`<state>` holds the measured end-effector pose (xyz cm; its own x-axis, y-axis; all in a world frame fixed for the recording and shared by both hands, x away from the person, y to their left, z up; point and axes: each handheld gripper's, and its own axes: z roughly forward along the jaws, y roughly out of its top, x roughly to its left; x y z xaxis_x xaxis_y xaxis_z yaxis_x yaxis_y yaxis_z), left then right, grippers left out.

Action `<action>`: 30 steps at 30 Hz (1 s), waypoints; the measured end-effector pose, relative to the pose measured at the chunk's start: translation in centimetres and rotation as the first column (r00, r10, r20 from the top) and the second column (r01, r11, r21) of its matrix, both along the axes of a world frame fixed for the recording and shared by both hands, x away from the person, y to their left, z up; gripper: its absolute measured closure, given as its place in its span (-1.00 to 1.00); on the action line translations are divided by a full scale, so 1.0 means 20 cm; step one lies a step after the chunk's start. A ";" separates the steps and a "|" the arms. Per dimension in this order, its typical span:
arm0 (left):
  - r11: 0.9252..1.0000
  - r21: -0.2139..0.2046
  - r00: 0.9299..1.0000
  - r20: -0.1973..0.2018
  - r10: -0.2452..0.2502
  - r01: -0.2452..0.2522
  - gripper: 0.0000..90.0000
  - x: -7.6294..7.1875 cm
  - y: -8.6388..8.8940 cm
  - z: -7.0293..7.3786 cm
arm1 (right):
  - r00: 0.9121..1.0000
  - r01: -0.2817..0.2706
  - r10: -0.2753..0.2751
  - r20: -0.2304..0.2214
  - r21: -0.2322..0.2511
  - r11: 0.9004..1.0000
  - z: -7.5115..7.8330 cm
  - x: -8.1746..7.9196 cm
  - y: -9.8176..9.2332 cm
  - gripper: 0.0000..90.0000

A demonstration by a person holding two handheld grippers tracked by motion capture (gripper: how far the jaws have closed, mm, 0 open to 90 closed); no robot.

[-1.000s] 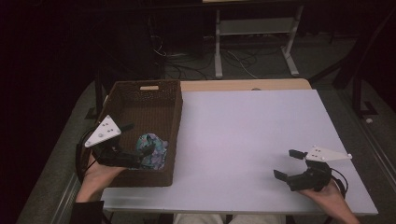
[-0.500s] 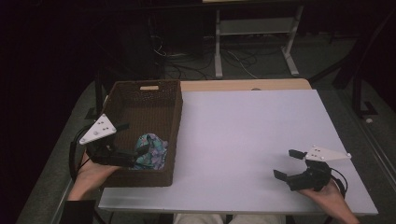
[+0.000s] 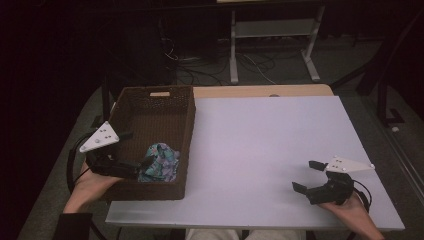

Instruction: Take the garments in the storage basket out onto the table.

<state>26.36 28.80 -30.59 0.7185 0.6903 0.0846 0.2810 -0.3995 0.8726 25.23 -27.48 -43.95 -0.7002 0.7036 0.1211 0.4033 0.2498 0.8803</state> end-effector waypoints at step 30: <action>0.993 0.106 0.990 -0.137 -0.040 0.055 -1.00 0.06 -0.06 -0.17 | 1.000 -0.002 0.002 -0.014 -0.014 1.000 -0.01 0.00 0.01 -1.00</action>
